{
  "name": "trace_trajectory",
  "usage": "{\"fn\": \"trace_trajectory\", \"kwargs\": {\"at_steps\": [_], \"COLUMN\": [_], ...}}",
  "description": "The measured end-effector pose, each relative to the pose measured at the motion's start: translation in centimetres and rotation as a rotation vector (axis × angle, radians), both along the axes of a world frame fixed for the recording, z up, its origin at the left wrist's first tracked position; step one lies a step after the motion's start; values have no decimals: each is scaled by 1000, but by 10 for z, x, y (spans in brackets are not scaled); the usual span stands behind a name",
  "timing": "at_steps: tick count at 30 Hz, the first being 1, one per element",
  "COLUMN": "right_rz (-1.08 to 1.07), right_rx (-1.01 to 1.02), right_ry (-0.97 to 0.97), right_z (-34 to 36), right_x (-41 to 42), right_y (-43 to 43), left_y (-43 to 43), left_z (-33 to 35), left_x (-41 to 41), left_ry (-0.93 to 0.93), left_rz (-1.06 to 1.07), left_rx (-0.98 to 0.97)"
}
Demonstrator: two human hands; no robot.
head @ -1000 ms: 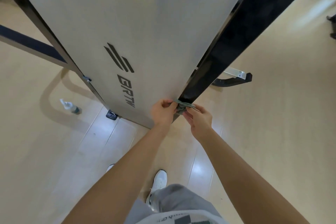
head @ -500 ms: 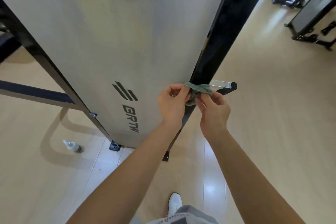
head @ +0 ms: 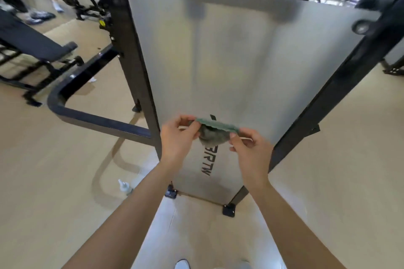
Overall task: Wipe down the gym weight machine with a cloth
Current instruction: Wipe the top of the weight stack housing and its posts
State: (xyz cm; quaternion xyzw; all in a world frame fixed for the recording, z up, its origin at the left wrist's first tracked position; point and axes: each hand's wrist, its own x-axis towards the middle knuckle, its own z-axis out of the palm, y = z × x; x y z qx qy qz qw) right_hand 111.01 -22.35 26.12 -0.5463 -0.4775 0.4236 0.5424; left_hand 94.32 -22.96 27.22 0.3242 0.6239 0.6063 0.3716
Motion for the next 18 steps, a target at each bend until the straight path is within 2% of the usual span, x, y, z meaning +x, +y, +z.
{"fn": "trace_trajectory", "kwargs": {"at_steps": [4,8,14,18], "right_rz": [95,203,289,346], "right_rx": [-47,-64,23,191], "right_ry": [43,-23,-36,-88], "right_z": [-14,-27,-26,-22], "right_x": [-60,-109,-176,-214], "right_y": [-15,-14,21,46], "left_y": [-24,-22,23,61], "left_z": [-11,-17,-24,-21], "left_x": [-68,-116,-170,-192], "left_ry": [-33,-126,-203,-143], "left_rz": [38,150,325,269], "left_rx": [-67,-103,-62,12]}}
